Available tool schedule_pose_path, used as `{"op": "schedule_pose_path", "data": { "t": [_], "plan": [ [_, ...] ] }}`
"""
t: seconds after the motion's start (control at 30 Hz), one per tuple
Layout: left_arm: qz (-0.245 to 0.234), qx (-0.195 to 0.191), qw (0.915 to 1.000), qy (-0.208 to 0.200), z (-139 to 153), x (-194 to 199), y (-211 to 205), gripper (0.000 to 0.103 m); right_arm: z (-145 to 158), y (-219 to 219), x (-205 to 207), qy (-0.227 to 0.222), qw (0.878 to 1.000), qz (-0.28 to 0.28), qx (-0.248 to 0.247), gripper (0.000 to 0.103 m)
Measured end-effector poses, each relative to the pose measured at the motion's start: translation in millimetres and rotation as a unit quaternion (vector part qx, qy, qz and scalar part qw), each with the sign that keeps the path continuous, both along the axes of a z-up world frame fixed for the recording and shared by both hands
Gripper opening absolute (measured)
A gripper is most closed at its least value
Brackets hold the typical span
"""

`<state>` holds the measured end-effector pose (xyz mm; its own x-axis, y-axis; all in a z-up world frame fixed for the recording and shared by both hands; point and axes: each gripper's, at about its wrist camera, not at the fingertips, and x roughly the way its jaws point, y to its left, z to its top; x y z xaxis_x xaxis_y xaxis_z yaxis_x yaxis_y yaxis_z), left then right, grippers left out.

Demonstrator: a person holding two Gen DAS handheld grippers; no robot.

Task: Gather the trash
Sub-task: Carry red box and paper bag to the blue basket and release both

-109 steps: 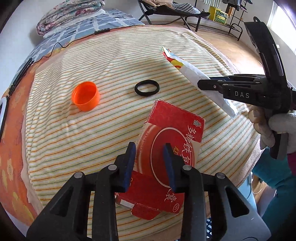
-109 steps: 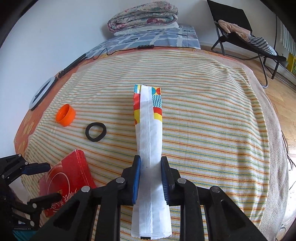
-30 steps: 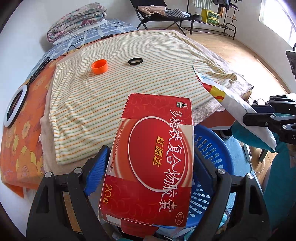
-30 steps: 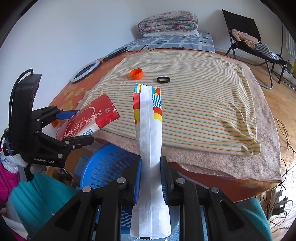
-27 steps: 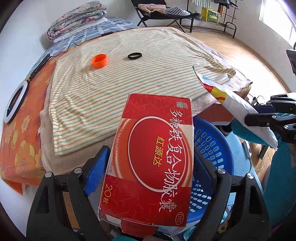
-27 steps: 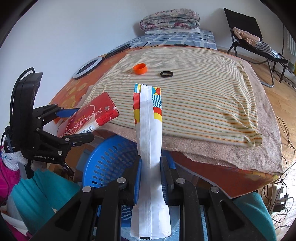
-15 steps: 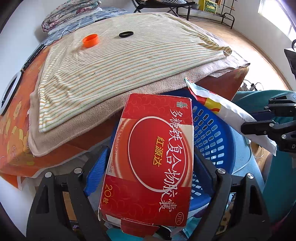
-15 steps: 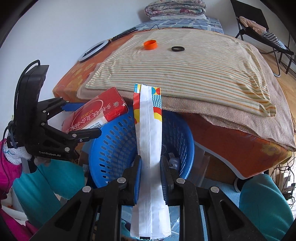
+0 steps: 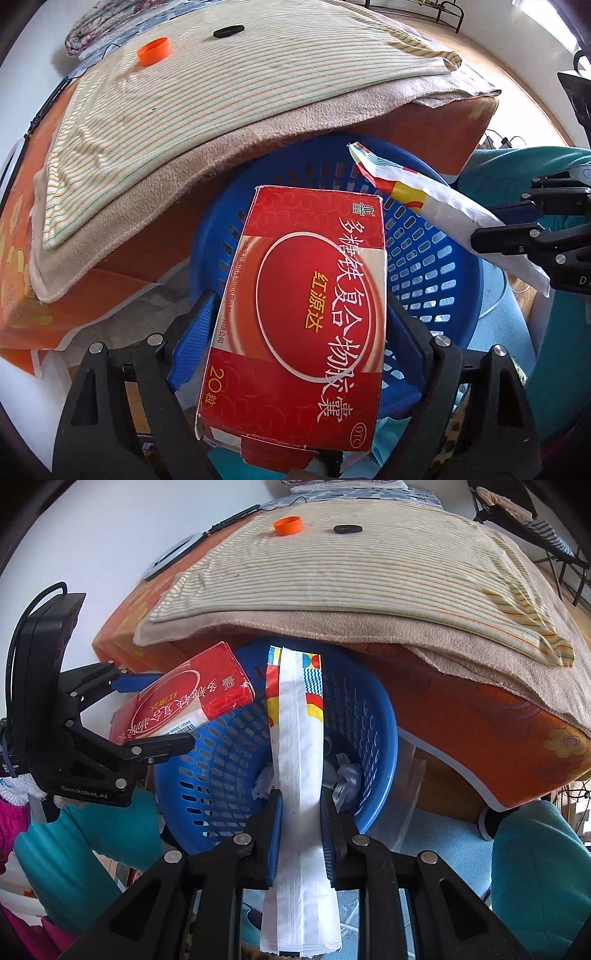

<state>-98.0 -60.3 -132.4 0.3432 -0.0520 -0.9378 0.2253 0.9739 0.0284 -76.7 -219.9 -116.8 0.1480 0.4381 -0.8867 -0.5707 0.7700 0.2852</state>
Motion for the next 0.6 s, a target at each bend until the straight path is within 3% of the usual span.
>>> {"op": "schedule_pose_path", "data": {
  "t": [0.43, 0.57, 0.6],
  "plan": [
    [-0.009, 0.003, 0.9996, 0.026, -16.7, 3.7, -11.8, 0.089, -7.8, 0.2, 7.0, 0.005, 1.000, -0.013, -0.002, 0.026],
    [-0.010, 0.005, 0.9994, 0.033, -21.1, 3.9, -12.5, 0.089, -9.7, -0.2, 9.0, 0.007, 1.000, -0.017, -0.004, 0.034],
    [-0.010, 0.005, 0.9993, 0.034, -22.1, 4.1, -12.8, 0.089, -10.2, -0.3, 9.3, 0.007, 1.000, -0.018, -0.005, 0.040]
  ]
}}
